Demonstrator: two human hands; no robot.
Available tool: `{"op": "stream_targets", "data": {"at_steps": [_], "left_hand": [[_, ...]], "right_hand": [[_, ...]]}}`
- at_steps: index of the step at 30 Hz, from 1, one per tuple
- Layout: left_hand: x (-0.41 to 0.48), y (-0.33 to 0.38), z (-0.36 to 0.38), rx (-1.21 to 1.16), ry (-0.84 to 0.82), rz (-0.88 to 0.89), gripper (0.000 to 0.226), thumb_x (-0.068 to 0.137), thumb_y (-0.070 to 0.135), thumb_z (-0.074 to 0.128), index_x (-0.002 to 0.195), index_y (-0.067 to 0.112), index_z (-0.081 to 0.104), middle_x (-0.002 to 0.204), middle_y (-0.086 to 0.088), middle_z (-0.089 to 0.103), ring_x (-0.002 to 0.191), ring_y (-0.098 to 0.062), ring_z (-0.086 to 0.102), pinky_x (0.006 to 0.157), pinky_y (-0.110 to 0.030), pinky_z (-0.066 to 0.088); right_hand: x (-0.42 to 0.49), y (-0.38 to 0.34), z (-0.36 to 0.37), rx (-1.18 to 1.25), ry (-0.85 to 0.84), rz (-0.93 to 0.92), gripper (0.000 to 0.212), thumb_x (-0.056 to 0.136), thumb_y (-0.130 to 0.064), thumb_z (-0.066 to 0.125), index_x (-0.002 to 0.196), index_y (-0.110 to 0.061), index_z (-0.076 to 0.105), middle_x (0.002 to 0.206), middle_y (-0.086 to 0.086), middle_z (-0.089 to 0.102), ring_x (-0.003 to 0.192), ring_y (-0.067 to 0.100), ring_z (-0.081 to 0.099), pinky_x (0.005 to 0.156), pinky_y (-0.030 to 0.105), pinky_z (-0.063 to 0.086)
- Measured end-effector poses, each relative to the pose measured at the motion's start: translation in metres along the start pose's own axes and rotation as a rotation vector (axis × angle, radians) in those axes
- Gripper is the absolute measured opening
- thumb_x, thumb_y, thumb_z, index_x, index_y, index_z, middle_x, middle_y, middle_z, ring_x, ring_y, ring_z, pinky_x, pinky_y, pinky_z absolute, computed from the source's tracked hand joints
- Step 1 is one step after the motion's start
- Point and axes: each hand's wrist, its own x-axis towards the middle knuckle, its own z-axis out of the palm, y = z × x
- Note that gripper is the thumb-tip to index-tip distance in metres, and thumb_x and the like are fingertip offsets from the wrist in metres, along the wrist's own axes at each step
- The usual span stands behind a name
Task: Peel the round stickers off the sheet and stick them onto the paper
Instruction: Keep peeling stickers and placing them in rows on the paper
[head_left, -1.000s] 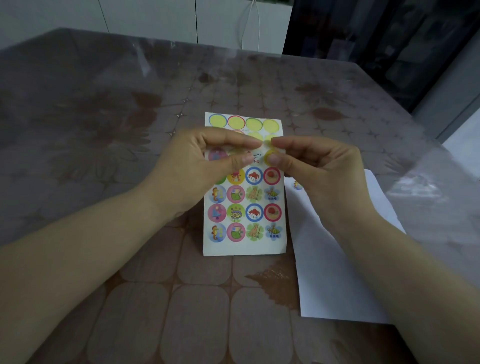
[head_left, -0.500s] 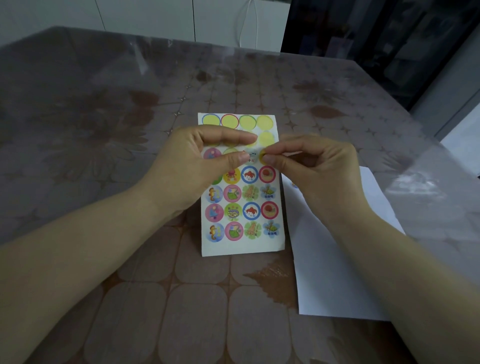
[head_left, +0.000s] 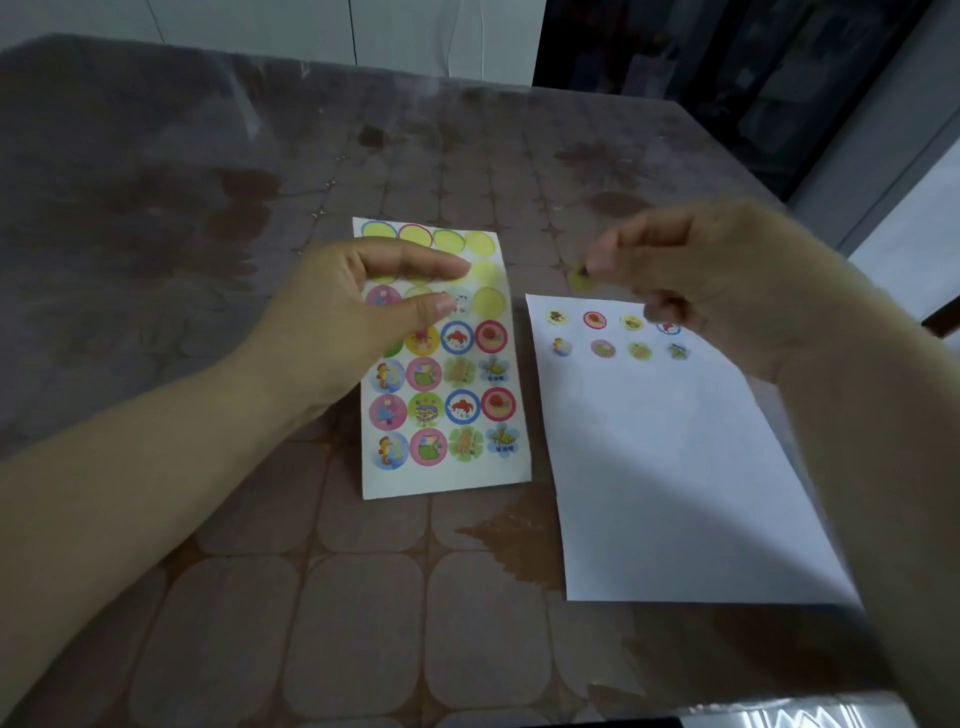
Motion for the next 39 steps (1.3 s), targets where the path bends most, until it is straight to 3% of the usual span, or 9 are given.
{"op": "stream_targets", "data": {"at_steps": [2, 4, 8, 15, 19, 26, 29, 35, 39], "left_hand": [[0.000, -0.001, 0.000, -0.005, 0.007, -0.027, 0.018, 0.076, 0.015, 0.070, 0.082, 0.032, 0.072, 0.089, 0.019, 0.072, 0.079, -0.007, 0.071, 0.067, -0.024, 0.059], [0.001, -0.001, 0.000, 0.001, 0.010, -0.044, 0.017, 0.076, 0.016, 0.070, 0.083, 0.031, 0.072, 0.086, 0.021, 0.072, 0.077, -0.006, 0.071, 0.064, -0.022, 0.058], [0.000, 0.001, 0.001, 0.027, 0.004, -0.041, 0.016, 0.076, 0.017, 0.069, 0.082, 0.032, 0.070, 0.082, 0.028, 0.069, 0.073, 0.000, 0.070, 0.056, -0.014, 0.054], [0.000, 0.001, 0.001, 0.032, -0.012, -0.041, 0.016, 0.076, 0.017, 0.069, 0.084, 0.032, 0.070, 0.086, 0.027, 0.068, 0.074, 0.000, 0.070, 0.058, -0.015, 0.055], [0.000, 0.000, 0.000, 0.022, -0.014, -0.051, 0.016, 0.077, 0.017, 0.069, 0.084, 0.032, 0.071, 0.088, 0.022, 0.070, 0.076, -0.003, 0.070, 0.061, -0.018, 0.057], [0.001, -0.001, 0.000, 0.021, -0.018, -0.035, 0.016, 0.077, 0.018, 0.069, 0.084, 0.032, 0.071, 0.090, 0.020, 0.071, 0.080, -0.004, 0.071, 0.064, -0.020, 0.058], [0.002, -0.003, -0.001, 0.019, -0.029, -0.033, 0.017, 0.078, 0.018, 0.068, 0.087, 0.032, 0.070, 0.093, 0.017, 0.072, 0.081, -0.006, 0.071, 0.066, -0.022, 0.058], [0.000, -0.004, 0.002, -0.062, -0.104, -0.038, 0.029, 0.089, 0.004, 0.056, 0.093, 0.031, 0.069, 0.101, 0.012, 0.072, 0.090, -0.010, 0.070, 0.071, -0.026, 0.058], [0.000, -0.003, 0.003, -0.144, -0.183, -0.030, 0.051, 0.090, -0.008, 0.048, 0.116, 0.035, 0.059, 0.116, 0.006, 0.066, 0.100, -0.014, 0.067, 0.078, -0.030, 0.057]], "right_hand": [[-0.001, 0.011, -0.002, -0.160, -0.106, 0.147, 0.011, 0.070, -0.027, 0.074, 0.077, -0.019, 0.075, 0.060, -0.007, 0.062, 0.055, 0.008, 0.039, 0.058, 0.020, 0.040], [-0.003, 0.022, 0.006, -0.192, -0.141, 0.207, 0.008, 0.069, -0.026, 0.075, 0.073, -0.020, 0.076, 0.067, -0.010, 0.066, 0.055, 0.003, 0.043, 0.059, 0.019, 0.036], [-0.006, 0.035, 0.016, -0.143, -0.060, 0.191, 0.007, 0.074, -0.025, 0.074, 0.069, -0.021, 0.076, 0.053, -0.020, 0.062, 0.044, -0.010, 0.046, 0.059, 0.014, 0.028], [-0.006, 0.037, 0.021, -0.123, -0.048, 0.147, 0.010, 0.075, -0.018, 0.074, 0.067, -0.023, 0.074, 0.054, -0.029, 0.061, 0.055, -0.025, 0.046, 0.059, 0.011, 0.032], [-0.005, 0.041, 0.023, -0.153, -0.009, 0.103, 0.012, 0.075, -0.015, 0.073, 0.066, -0.022, 0.073, 0.056, -0.034, 0.060, 0.066, -0.032, 0.044, 0.057, -0.009, 0.029], [-0.004, 0.042, 0.029, -0.230, 0.094, 0.048, 0.014, 0.065, -0.015, 0.082, 0.072, -0.023, 0.072, 0.060, -0.006, 0.058, 0.066, 0.012, 0.056, 0.047, 0.011, 0.034], [-0.002, 0.043, 0.029, -0.260, 0.129, 0.048, 0.027, 0.061, -0.021, 0.085, 0.079, -0.020, 0.064, 0.068, -0.001, 0.051, 0.061, 0.012, 0.047, 0.051, 0.017, 0.035], [-0.001, 0.046, 0.033, -0.454, 0.106, 0.039, 0.034, 0.064, -0.037, 0.081, 0.063, -0.019, 0.053, 0.064, -0.002, 0.053, 0.063, 0.016, 0.051, 0.056, 0.028, 0.037], [-0.005, 0.045, 0.037, -0.502, 0.216, -0.095, 0.026, 0.076, -0.038, 0.071, 0.072, -0.022, 0.050, 0.068, -0.006, 0.050, 0.056, 0.007, 0.044, 0.050, 0.023, 0.034]]}}
